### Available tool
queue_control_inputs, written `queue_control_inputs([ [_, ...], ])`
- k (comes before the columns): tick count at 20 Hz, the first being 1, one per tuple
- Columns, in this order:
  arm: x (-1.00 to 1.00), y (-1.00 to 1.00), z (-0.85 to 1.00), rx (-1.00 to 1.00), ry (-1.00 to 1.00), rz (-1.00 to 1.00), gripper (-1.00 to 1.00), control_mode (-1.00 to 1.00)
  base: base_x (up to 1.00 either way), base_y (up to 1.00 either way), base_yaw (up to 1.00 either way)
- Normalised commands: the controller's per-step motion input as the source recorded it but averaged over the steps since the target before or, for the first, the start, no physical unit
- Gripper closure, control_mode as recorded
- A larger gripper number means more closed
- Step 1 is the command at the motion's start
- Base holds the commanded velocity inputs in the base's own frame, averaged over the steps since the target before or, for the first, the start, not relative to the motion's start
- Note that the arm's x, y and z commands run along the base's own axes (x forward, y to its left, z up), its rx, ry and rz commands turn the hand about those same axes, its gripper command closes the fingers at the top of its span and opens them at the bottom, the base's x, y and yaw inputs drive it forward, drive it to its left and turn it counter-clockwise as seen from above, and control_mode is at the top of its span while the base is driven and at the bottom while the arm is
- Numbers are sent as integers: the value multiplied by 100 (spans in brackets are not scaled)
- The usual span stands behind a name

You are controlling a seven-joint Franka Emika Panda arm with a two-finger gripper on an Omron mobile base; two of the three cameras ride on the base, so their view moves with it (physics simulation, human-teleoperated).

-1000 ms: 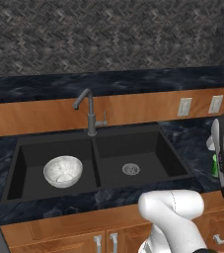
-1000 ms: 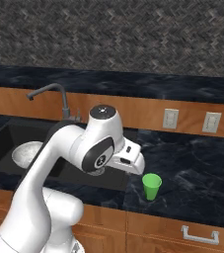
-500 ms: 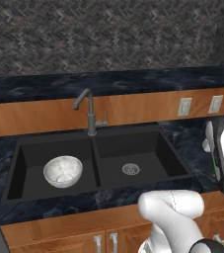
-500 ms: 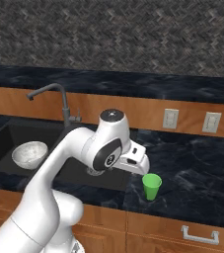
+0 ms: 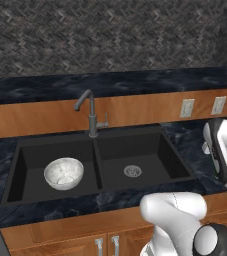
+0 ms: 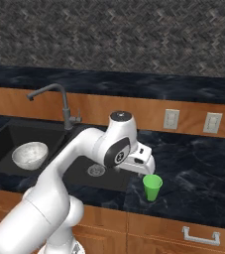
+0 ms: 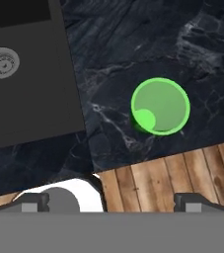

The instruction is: Place the bowl in the left basin and the cup in the right basin of the sink.

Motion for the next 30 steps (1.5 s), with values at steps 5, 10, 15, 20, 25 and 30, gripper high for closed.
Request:
queue_control_inputs([
  [5,18,-22,-19,0,2,0,-100,-100,0,0,0],
  [10,18,-7,-25,0,2,0,-100,-100,0,0,0],
  [15,18,-10,-24,0,0,0,-100,-100,0,0,0],
  [20,18,-11,-19,0,1,0,-100,-100,0,0,0],
  [25,8,-17,-16,3,1,0,-100,-100,0,0,0],
  [30,4,-9,-15,6,0,0,-100,-100,0,0,0],
])
